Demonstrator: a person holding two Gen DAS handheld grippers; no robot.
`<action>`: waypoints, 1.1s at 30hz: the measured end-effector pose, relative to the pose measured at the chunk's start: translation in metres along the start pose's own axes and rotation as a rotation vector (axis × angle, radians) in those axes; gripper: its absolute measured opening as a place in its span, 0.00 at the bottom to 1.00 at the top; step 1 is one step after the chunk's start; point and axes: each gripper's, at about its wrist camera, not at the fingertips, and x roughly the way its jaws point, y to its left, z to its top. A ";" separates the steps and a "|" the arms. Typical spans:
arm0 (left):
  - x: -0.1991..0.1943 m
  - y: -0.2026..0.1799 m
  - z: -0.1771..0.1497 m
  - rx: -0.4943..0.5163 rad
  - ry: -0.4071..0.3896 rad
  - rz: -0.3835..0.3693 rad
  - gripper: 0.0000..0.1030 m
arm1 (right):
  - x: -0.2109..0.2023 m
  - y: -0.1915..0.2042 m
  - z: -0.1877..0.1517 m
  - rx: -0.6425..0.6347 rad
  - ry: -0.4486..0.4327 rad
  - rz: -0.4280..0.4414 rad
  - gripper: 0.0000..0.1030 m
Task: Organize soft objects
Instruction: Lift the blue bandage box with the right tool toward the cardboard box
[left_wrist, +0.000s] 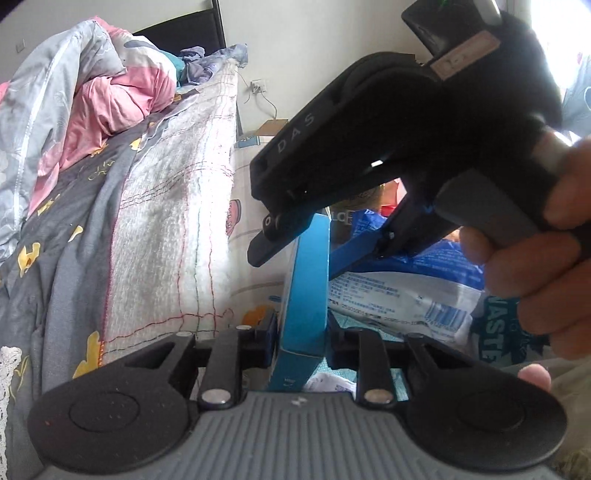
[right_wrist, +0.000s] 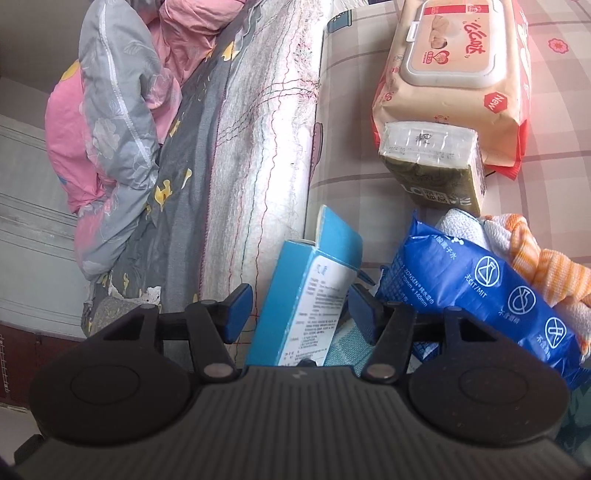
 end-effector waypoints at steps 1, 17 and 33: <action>-0.002 0.002 -0.001 -0.010 -0.005 -0.016 0.36 | 0.001 -0.001 0.000 -0.003 0.000 -0.009 0.47; 0.013 0.033 0.015 -0.284 0.117 -0.248 0.88 | -0.031 -0.050 0.002 0.008 0.022 0.277 0.21; -0.069 -0.036 0.034 -0.180 0.009 -0.175 0.72 | -0.136 -0.042 -0.049 -0.039 -0.053 0.304 0.28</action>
